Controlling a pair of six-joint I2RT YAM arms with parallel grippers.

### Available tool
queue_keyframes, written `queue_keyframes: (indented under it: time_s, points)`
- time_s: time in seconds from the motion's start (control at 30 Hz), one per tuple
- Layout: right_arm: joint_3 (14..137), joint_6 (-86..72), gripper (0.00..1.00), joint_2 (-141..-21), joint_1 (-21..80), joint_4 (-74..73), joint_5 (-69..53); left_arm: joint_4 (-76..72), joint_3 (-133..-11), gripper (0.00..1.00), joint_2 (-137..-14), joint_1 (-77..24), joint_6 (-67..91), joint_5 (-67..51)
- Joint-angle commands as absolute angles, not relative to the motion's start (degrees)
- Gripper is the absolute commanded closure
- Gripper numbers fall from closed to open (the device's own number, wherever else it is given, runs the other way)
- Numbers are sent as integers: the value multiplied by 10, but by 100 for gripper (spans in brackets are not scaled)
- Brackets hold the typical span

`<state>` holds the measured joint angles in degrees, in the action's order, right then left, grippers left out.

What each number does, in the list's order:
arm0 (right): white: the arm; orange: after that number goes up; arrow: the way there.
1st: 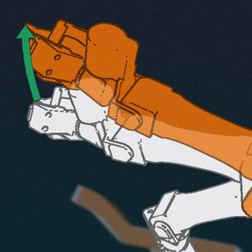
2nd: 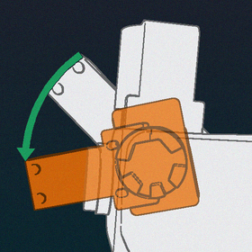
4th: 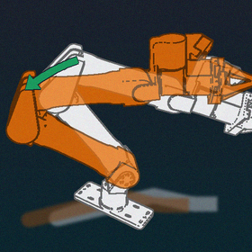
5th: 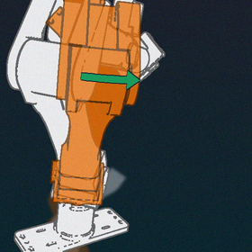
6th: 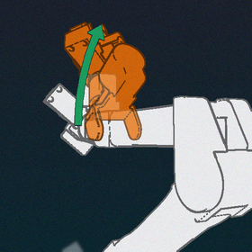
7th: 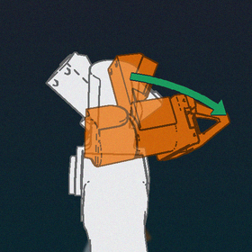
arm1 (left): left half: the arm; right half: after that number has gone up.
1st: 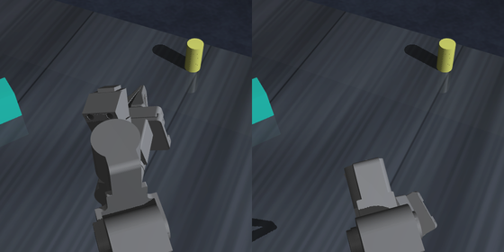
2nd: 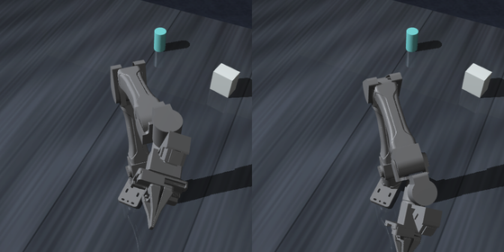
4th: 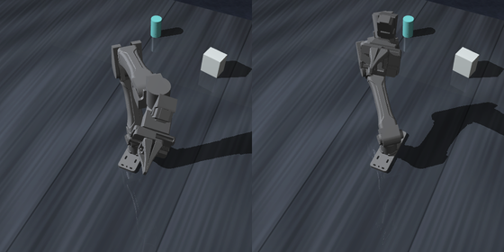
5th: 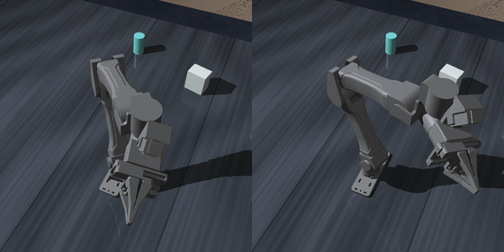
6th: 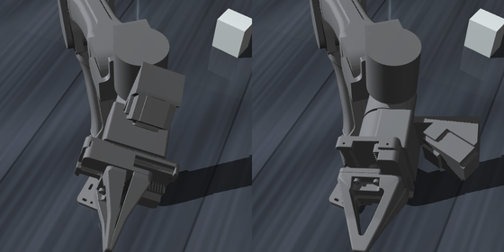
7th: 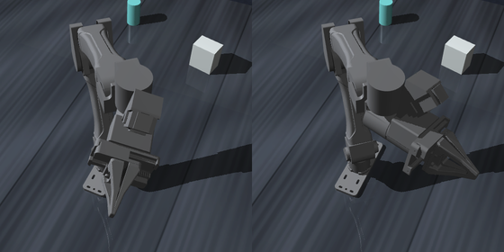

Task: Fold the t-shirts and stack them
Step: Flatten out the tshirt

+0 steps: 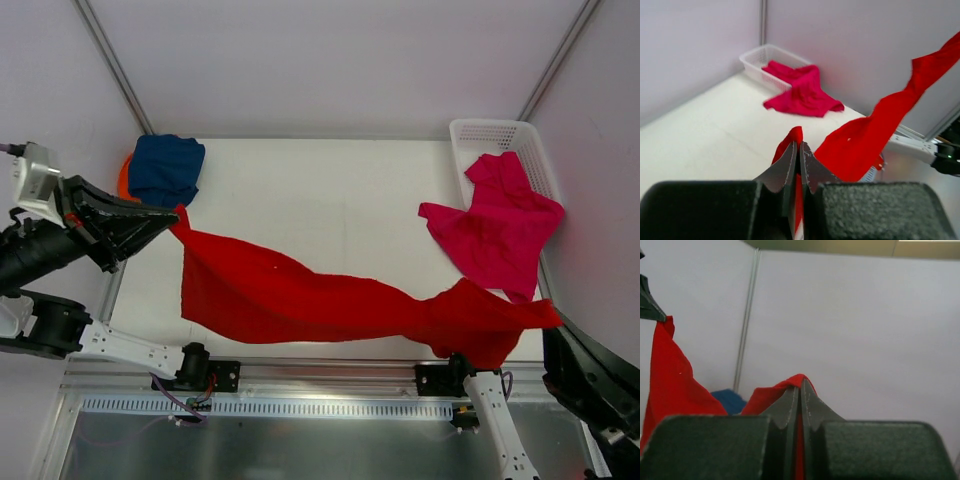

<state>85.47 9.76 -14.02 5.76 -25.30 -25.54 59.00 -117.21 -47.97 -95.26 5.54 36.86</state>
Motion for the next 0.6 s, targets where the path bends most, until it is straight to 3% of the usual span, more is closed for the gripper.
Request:
queue_keyframes:
  time_s: [0.0,0.2,0.4,0.57]
  points:
    - [875,145,99,-181,60,-165,-198,420,-1154,100,-455,-953,-129,373]
    - [912,205,99,-268,61,-156,-111,247,-1131,100,-463,-935,-323,401]
    - [888,265,99,-366,61,-106,-23,-286,-912,100,-432,-933,-774,461]
    - [830,259,100,-455,61,-40,-7,-523,-803,100,-414,-933,-885,407]
